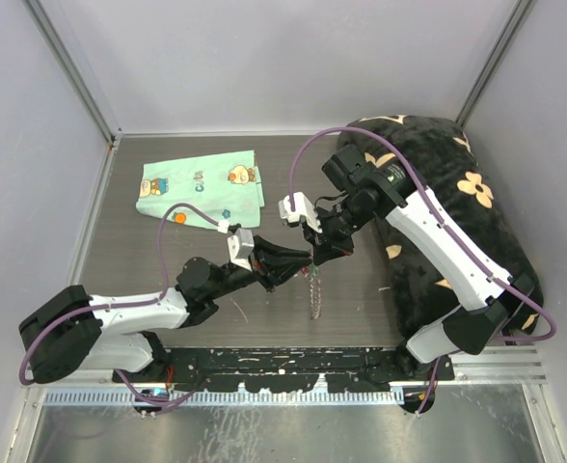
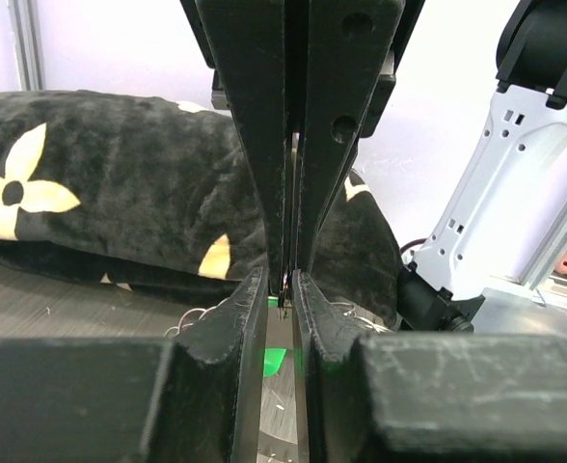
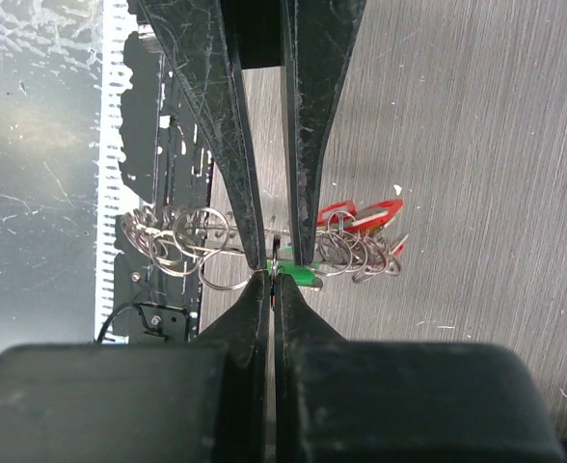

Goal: Remove the keys from the keyring
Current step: Remove the key from the keyring.

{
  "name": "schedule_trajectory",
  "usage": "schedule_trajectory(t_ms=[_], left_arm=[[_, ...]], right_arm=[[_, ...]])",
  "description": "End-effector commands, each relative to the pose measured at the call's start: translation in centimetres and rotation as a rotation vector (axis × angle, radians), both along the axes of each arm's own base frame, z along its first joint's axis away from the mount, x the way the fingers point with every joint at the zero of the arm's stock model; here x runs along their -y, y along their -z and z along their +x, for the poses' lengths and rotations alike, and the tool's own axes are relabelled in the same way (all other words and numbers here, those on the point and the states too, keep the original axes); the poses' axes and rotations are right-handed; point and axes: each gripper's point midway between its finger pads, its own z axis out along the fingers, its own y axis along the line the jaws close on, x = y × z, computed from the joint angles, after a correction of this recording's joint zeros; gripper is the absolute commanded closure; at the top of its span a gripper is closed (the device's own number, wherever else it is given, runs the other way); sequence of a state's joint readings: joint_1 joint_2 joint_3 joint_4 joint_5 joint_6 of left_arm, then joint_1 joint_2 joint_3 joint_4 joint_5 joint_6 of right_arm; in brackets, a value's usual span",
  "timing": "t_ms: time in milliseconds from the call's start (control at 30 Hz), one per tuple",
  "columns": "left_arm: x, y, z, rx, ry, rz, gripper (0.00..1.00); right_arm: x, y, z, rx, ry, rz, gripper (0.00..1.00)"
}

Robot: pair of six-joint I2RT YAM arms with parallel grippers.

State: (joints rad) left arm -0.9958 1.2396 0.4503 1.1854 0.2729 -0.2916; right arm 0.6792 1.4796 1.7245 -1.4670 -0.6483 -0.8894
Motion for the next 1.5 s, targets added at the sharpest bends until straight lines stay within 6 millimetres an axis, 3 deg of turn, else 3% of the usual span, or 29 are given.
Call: schedule_trajectory(t_ms=[0,433,567,700,1200,1467], left_arm=[[-0.2,-1.4,-0.5,0.043,0.009,-0.050,0.84],[0.6,-1.0,-0.7,0.022,0.046,-0.010,0.91],[0.7,-1.3,-0.6,0.015,0.048,-0.011,1.00],[0.5,-1.9,-0.5,0.001,0.035,-0.027,1.00],[-2.3,-5.5,-1.0,-0.010,-0.003,-0.167,1.00],[-3.1,-7.7,-2.0,0.008,0.032,-0.260,1.00]], right_arm=[[-0.5,-2.7,-0.6,0.057,-0.032,0.095,0.99],[-0.6,-2.8,-0.8,0.051,-0.038,0.104,0.99],[-0.6,-2.8,-1.0,0.047,-0.044,0.109,0.99],[-0.6,-2.9,-1.2,0.047,-0.048,0.117,0.99],[-0.1,-4.5,-1.3,0.001,-0.038,0.253,0.56],[0.6,-9.0,-0.8,-0.029,-0.007,0.556,0.38]])
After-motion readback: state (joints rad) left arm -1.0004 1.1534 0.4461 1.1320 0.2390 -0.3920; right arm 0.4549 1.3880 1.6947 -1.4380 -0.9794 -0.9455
